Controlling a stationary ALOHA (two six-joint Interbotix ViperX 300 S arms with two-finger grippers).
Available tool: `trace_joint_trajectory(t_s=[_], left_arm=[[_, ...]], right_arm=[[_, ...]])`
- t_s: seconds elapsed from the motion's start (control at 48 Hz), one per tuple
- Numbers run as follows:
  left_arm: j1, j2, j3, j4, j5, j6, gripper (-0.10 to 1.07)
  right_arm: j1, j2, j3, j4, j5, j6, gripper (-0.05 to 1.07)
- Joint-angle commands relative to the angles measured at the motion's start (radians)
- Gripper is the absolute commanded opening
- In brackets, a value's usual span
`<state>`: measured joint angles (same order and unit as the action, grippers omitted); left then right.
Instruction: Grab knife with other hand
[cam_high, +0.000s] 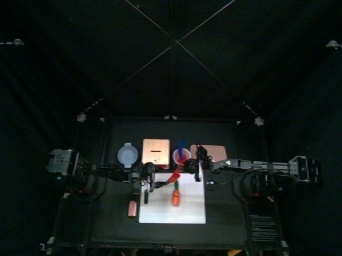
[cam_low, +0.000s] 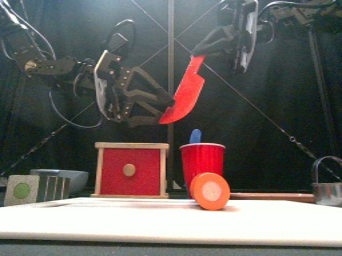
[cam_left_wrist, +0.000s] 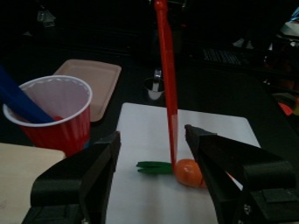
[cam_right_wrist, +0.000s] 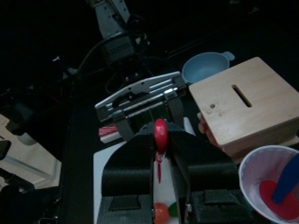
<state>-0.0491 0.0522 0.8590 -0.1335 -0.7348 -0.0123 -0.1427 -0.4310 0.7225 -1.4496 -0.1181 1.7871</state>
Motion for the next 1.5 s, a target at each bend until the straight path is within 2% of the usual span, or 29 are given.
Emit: trace_joint_trajectory(t_s=[0.0, 0.188, 0.521, 0.688, 0.938, 1.271, 1.479], left_arm=[[-0.011, -0.003, -0.035, 0.002, -0.009, 0.0, 0.92], [-0.014, -0.003, -0.031, 0.0, -0.006, 0.0, 0.84], [-0.014, -0.003, -0.028, 0.0, 0.021, 0.008, 0.48], [-0.014, -0.005, -0.026, 0.0, 0.043, 0.011, 0.38], [-0.006, -0.051, 0.008, 0.002, 0.067, 0.012, 0.36], [-0.003, -0.193, 0.086, 0.005, 0.086, 0.02, 0.36], [0.002, -0.227, 0.089, 0.015, 0.086, 0.023, 0.36]], right_arm=[[0.003, -0.011, -0.017, 0.003, 0.002, -0.002, 0.45], [0.003, -0.011, -0.012, 0.005, 0.005, 0.0, 0.45], [0.006, -0.009, -0.011, 0.029, 0.005, 0.0, 0.45], [0.012, -0.009, -0.002, 0.043, 0.005, 0.002, 0.45], [0.037, -0.009, 0.067, 0.051, 0.005, 0.005, 0.45], [0.044, -0.009, 0.161, 0.114, -0.005, -0.002, 0.45], [0.055, 0.014, 0.184, 0.13, -0.011, 0.0, 0.44]])
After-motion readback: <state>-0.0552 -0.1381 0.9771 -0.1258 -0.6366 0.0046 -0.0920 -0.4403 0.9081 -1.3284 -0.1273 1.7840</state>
